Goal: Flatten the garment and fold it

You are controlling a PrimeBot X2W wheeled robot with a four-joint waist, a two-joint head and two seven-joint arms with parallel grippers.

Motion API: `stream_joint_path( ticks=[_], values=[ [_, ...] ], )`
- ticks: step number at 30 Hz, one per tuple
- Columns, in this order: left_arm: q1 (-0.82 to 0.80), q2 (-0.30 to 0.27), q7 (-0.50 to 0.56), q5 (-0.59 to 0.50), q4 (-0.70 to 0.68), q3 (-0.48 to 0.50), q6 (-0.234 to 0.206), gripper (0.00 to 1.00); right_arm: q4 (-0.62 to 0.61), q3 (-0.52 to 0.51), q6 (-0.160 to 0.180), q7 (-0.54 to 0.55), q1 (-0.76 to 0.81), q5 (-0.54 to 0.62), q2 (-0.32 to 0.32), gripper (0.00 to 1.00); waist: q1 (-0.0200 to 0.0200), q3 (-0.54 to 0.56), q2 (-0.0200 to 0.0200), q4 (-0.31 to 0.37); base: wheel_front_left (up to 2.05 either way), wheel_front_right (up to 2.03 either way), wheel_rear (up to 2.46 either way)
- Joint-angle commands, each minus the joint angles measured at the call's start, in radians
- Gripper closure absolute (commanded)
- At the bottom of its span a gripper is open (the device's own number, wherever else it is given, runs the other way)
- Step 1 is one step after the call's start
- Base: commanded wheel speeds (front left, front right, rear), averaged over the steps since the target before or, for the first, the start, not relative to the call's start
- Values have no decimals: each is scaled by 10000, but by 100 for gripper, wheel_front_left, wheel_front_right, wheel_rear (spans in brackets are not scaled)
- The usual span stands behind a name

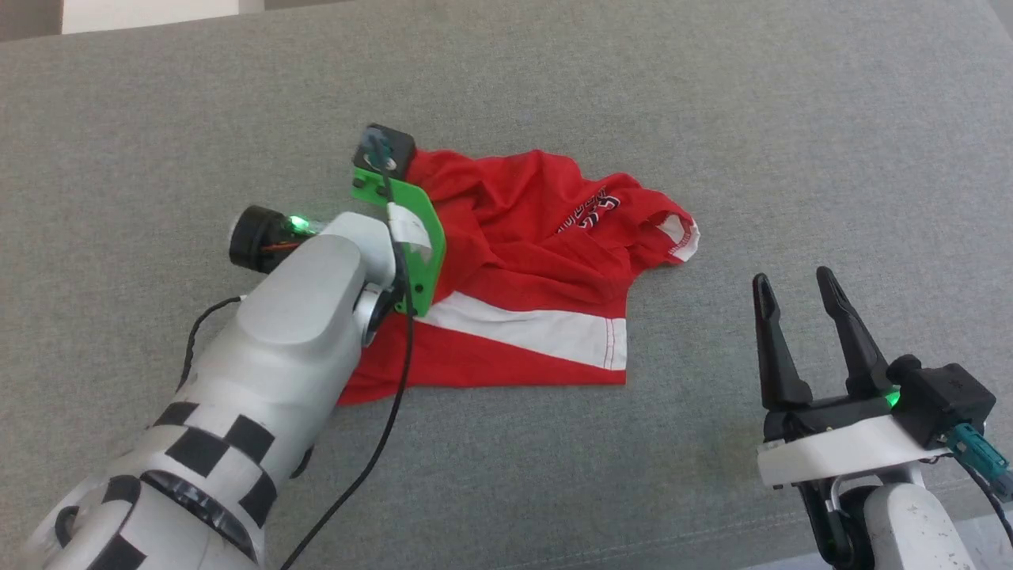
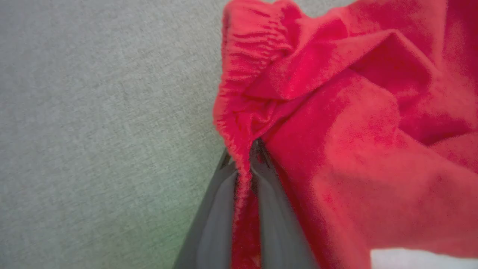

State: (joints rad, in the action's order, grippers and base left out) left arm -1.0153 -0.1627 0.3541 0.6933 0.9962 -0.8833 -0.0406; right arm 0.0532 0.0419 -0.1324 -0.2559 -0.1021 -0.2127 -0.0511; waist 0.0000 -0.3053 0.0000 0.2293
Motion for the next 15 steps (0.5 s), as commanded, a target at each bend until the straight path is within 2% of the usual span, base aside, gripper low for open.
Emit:
stream_joint_path(
  ticks=[1, 6, 15],
  values=[
    [-59, -157, -448, -43, 55, 140, -221, 100, -30, -10, 17, -59, -158, -86, 9, 0, 0, -16, 0, 12, 0, 0, 0],
    [-40, -339, -2241, 365, -11, 1015, -889, 100, 1, -43, 17, -59, -134, -68, 9, 0, 0, 74, 0, -52, 0, 0, 0],
    [1389, -1249, -3557, 1597, 547, 2536, -1685, 100, 42, -119, 17, -59, 22, 6, 9, 0, 0, 480, 0, -257, 0, 0, 0]
  ],
)
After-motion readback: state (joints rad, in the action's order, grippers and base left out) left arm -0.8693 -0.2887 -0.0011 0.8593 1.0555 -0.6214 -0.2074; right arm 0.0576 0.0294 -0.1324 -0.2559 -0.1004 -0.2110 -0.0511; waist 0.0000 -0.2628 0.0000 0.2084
